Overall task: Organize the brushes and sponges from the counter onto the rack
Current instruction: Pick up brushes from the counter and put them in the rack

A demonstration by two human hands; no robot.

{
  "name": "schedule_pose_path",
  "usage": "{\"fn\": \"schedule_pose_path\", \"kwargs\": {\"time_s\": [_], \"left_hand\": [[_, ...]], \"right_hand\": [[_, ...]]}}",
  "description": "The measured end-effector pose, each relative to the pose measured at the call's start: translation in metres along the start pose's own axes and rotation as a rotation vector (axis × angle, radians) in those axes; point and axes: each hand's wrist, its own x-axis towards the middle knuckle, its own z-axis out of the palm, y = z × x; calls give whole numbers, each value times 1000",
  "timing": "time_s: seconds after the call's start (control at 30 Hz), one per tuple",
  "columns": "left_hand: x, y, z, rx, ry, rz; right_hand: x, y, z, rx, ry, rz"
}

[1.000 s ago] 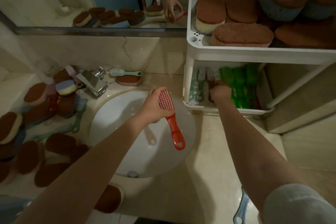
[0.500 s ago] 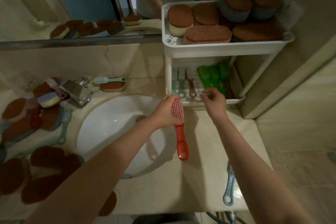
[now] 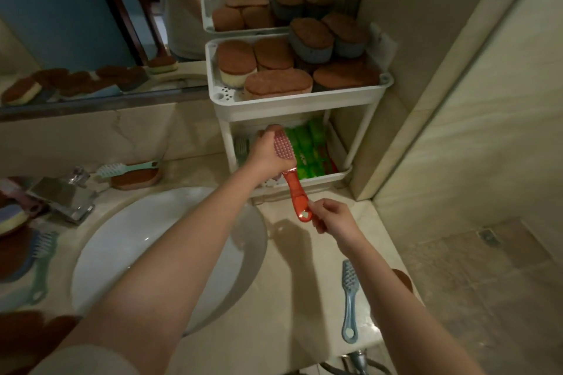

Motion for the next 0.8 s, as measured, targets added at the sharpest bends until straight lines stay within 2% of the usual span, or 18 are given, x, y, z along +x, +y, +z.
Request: {"fn": "schedule_pose_path", "kwargs": {"time_s": [0.1,0.2,0.4,0.63,0.8], "left_hand": [[5,-3,5,-81,16,-13],[4,-13,12,-136,10,-38],[-17,-51,29,58,-4,-50],[-22,-69,35,73,-51,-97],[-23,-74,34,72,-44,-83]], "right_hand": [[4,0,-2,3,-23,48],[20,-5,-4,-81,73,43],[83,-28,-17,-297,276,87],[114,-43,-19,-487,289,157],[115,-47,-14,-791,290,184]]}}
